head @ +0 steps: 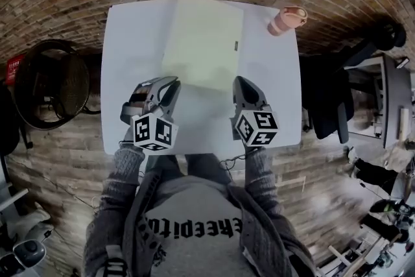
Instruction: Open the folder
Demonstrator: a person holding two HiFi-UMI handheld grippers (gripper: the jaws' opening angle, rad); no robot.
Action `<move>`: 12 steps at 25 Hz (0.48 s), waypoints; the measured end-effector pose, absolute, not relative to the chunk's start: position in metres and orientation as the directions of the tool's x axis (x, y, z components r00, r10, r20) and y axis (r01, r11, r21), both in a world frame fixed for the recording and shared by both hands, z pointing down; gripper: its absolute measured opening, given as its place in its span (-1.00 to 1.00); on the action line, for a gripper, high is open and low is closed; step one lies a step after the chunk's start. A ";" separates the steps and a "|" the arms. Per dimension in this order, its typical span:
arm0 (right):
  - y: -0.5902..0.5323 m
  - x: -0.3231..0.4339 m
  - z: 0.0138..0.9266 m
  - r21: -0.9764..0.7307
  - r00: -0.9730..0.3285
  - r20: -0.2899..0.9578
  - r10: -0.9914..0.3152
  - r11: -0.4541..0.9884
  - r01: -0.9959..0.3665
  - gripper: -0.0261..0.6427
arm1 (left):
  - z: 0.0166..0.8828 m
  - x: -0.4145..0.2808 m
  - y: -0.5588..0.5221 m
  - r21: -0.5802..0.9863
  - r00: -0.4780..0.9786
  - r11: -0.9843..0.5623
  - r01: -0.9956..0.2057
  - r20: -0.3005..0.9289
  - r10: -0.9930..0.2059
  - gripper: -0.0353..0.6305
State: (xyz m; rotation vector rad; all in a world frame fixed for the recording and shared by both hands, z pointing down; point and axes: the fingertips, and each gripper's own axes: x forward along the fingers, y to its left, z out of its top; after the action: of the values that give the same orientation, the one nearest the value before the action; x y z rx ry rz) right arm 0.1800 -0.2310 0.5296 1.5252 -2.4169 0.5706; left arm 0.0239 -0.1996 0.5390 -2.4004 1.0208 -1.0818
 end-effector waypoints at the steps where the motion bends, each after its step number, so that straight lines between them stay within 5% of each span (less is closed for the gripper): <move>1: -0.232 0.180 0.532 -0.204 -0.437 0.393 -0.809 0.387 -0.899 -0.91 | 0.543 0.026 -0.199 -0.544 0.452 -0.698 -0.465 0.532 -0.716 -0.85; 5: -0.236 0.182 0.538 -0.212 -0.446 0.401 -0.800 0.392 -0.895 -0.91 | 0.557 0.034 -0.196 -0.567 0.432 -0.719 -0.402 0.575 -0.695 -0.61; 12: -0.240 0.186 0.542 -0.223 -0.458 0.405 -0.792 0.400 -0.889 -0.91 | 0.576 0.045 -0.197 -0.667 0.354 -0.701 -0.252 0.610 -0.709 -0.60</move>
State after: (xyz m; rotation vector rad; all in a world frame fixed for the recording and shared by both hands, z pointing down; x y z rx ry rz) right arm 0.1856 -0.2403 0.5422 1.4836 -2.4240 0.6044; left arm 0.0448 -0.1972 0.5755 -2.1579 0.8360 -1.3141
